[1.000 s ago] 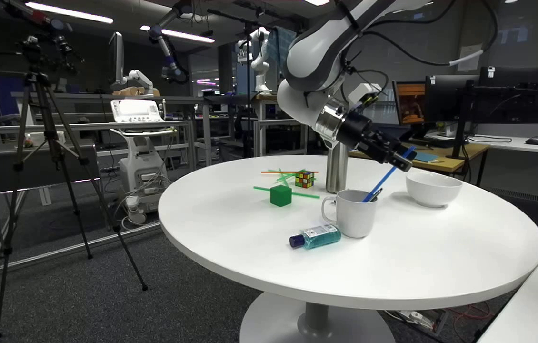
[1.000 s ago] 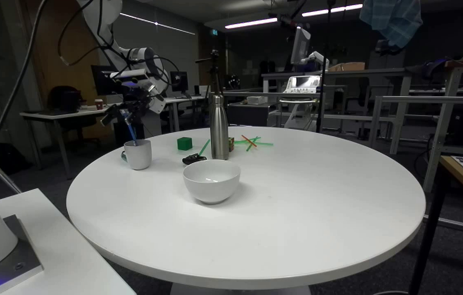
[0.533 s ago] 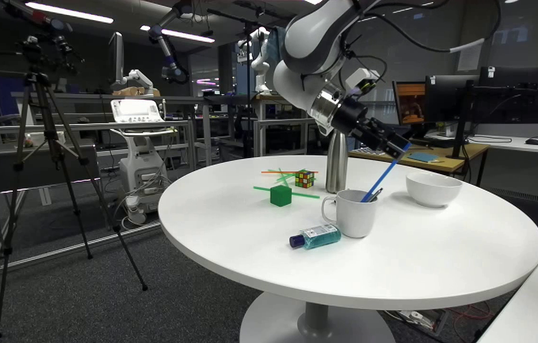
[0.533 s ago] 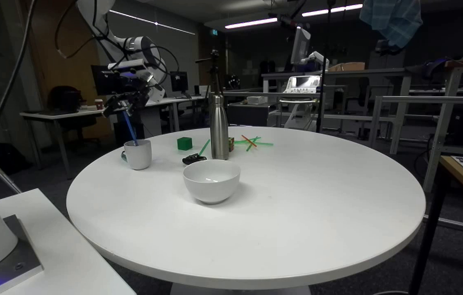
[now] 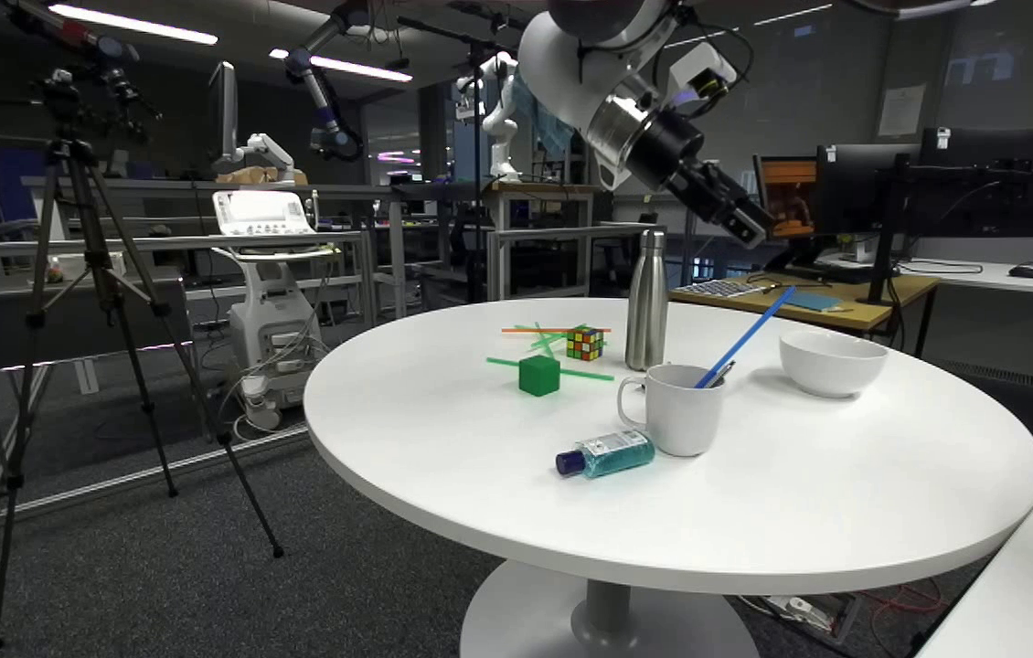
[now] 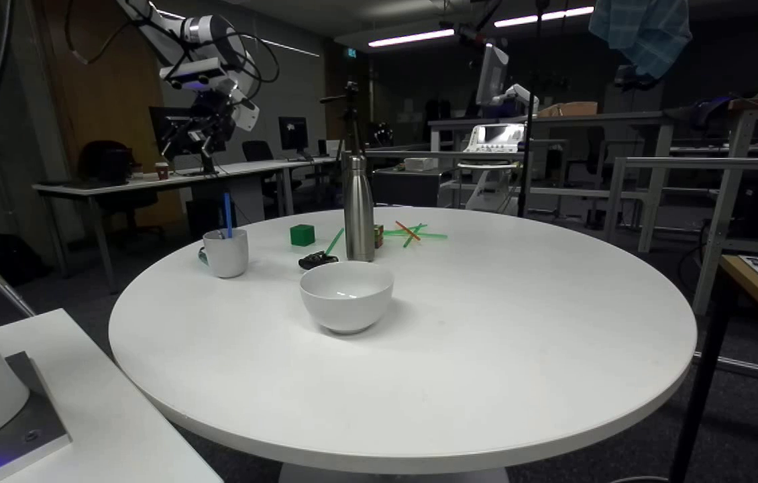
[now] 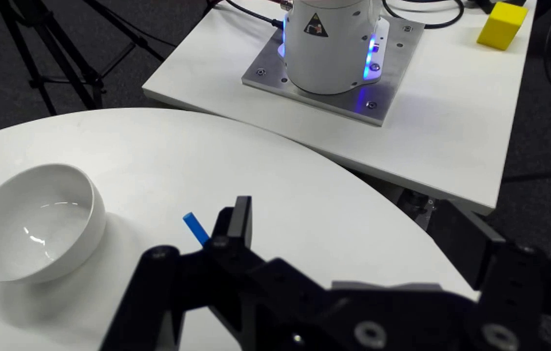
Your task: Put the blue straw in the mug cup
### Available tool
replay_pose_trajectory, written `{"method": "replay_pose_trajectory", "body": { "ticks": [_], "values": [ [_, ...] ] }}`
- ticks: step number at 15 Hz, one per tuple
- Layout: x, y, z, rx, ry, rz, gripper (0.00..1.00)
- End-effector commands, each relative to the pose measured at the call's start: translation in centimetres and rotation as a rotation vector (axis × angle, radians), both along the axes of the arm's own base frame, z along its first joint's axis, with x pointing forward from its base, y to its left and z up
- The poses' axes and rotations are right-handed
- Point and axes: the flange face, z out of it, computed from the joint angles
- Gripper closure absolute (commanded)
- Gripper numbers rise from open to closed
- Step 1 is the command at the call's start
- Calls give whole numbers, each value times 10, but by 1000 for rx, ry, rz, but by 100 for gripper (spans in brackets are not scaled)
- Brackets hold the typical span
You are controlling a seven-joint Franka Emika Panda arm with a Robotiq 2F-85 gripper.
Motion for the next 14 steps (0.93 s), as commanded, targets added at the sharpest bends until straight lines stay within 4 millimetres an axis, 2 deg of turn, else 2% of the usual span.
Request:
{"method": "replay_pose_trajectory", "body": {
  "ticks": [1,7,14],
  "values": [
    [-10,7,47,38,-113,37,0],
    [-31,20,116,104,-282,96,0],
    [-60,29,170,159,-417,177,0]
  ]
}}
